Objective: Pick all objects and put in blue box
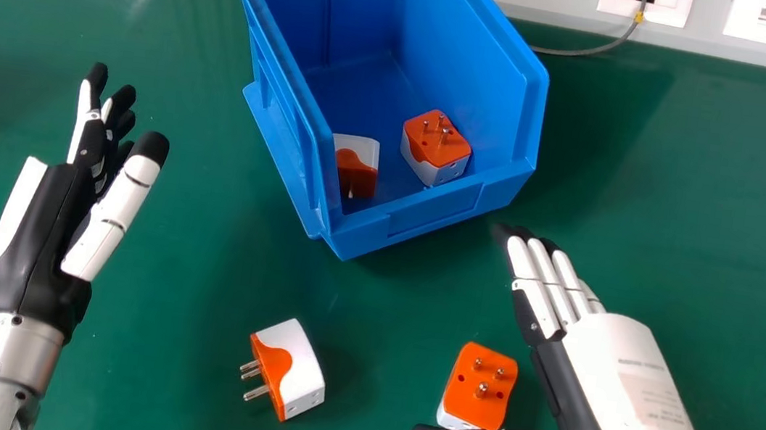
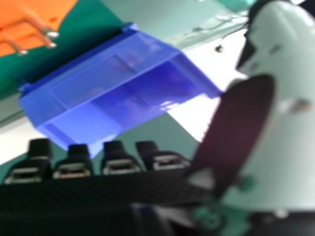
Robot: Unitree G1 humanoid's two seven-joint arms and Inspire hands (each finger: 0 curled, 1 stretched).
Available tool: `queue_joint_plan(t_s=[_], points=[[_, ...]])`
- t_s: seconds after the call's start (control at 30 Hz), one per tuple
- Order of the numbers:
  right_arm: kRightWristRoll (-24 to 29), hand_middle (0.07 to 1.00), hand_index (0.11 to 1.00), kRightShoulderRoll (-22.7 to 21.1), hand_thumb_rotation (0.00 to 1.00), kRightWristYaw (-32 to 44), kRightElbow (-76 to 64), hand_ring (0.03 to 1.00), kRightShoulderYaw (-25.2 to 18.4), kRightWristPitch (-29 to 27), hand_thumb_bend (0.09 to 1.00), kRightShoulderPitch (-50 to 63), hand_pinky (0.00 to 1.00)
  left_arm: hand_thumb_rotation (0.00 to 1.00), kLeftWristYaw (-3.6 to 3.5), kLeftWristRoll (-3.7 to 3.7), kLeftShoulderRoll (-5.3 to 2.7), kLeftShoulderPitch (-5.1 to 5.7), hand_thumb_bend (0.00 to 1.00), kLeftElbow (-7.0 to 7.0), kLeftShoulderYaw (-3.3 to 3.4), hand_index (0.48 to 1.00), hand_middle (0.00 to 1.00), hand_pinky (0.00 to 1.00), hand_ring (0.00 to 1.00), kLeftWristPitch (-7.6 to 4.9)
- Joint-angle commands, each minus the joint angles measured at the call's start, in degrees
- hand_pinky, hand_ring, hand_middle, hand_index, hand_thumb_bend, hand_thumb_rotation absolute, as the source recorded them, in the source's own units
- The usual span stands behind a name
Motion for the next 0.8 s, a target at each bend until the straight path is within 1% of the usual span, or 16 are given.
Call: queue_joint_plan(t_s=[0.0,0.03,0.07,0.1,0.17,0.23,0.3,0.37,0.43,0.53,0.57,0.67,0.7,0.77], points=[[1.28,0.995,0.989,-1.22,0.47,-0.07,1.39,0.999,-0.98,-1.18,0.654,-0.85,0.94,0.82,0.57,-0.18,-0.78,1.67,0.57,-2.38,0.34,0.998,1.0,1.0,1.0,-0.54],[1.38,0.995,0.989,-1.58,0.47,-0.31,2.44,0.999,-1.03,-1.6,0.656,-1.17,0.94,0.82,0.57,-0.23,-0.94,2.11,0.58,-2.42,0.43,0.996,1.0,1.0,1.0,-0.83],[1.62,0.995,0.989,-1.91,0.47,-0.39,3.49,0.999,-1.13,-1.92,0.656,-1.64,0.94,0.82,0.73,-0.11,-1.04,2.33,0.58,-2.59,0.48,0.996,1.0,1.0,1.0,-0.76],[1.86,0.995,0.99,-2.15,0.48,-0.27,4.3,1.0,-1.22,-2.06,0.657,-2.13,0.94,0.82,0.86,-0.07,-1.01,2.32,0.59,-2.87,0.55,0.994,1.0,0.99,1.0,-0.4],[2.22,0.991,0.987,-2.35,0.49,0.28,4.93,0.997,-1.31,-1.99,0.659,-2.81,0.94,0.82,0.94,-0.41,-0.86,2.04,0.61,-3.52,0.74,0.987,1.0,0.97,1.0,0.49],[2.45,0.987,0.983,-2.48,0.49,0.71,5.39,0.993,-1.13,-1.8,0.662,-3.4,0.94,0.82,0.91,-0.76,-0.69,1.5,0.61,-3.83,0.95,0.982,1.0,0.96,1.0,0.94],[2.97,0.984,0.981,-3.07,0.5,1.08,6.85,0.991,-1.3,-1.94,0.664,-4.29,0.94,0.82,1.22,-0.39,-0.92,0.97,0.62,-4.17,0.69,0.98,1.0,0.95,1.0,1.33],[3.63,0.979,0.978,-3.68,0.52,1.53,8.46,0.988,-1.61,-2.13,0.666,-5.08,0.94,0.82,1.25,-0.03,-1.07,1.07,0.62,-4.67,0.41,0.976,1.0,0.95,1.0,1.51],[4.11,0.976,0.976,-4.17,0.52,2.24,9.53,0.986,-1.71,-1.99,0.668,-5.69,0.94,0.83,1.14,-0.15,-0.94,1.25,0.62,-4.89,0.64,0.973,1.0,0.95,1.0,1.52],[4.77,0.969,0.969,-5.13,0.54,3.37,10.73,0.98,-1.94,-1.89,0.675,-6.38,0.93,0.83,0.98,-0.35,-0.9,1.52,0.62,-4.58,0.95,0.969,1.0,0.96,1.0,1.04],[5.09,0.969,0.969,-5.67,0.54,4.0,11.51,0.98,-2.05,-1.85,0.675,-6.9,0.93,0.83,1.1,-0.25,-0.93,1.76,0.62,-4.63,1.07,0.969,1.0,0.96,1.0,0.82],[5.6,0.962,0.963,-6.5,0.54,5.18,12.86,0.974,-2.06,-1.63,0.679,-8.1,0.92,0.84,1.39,0.11,-0.95,2.0,0.63,-4.56,1.32,0.972,1.0,0.96,1.0,0.46],[5.67,0.957,0.958,-6.56,0.54,5.64,13.19,0.971,-2.02,-1.39,0.68,-8.71,0.92,0.84,1.49,0.29,-0.88,1.75,0.64,-4.34,1.37,0.973,1.0,0.96,1.0,0.52],[5.27,0.954,0.954,-6.65,0.54,6.86,14.0,0.968,-1.69,-0.51,0.681,-9.99,0.91,0.84,1.63,0.51,-0.8,1.75,0.64,-4.71,1.48,0.974,1.0,0.96,1.0,0.88]])
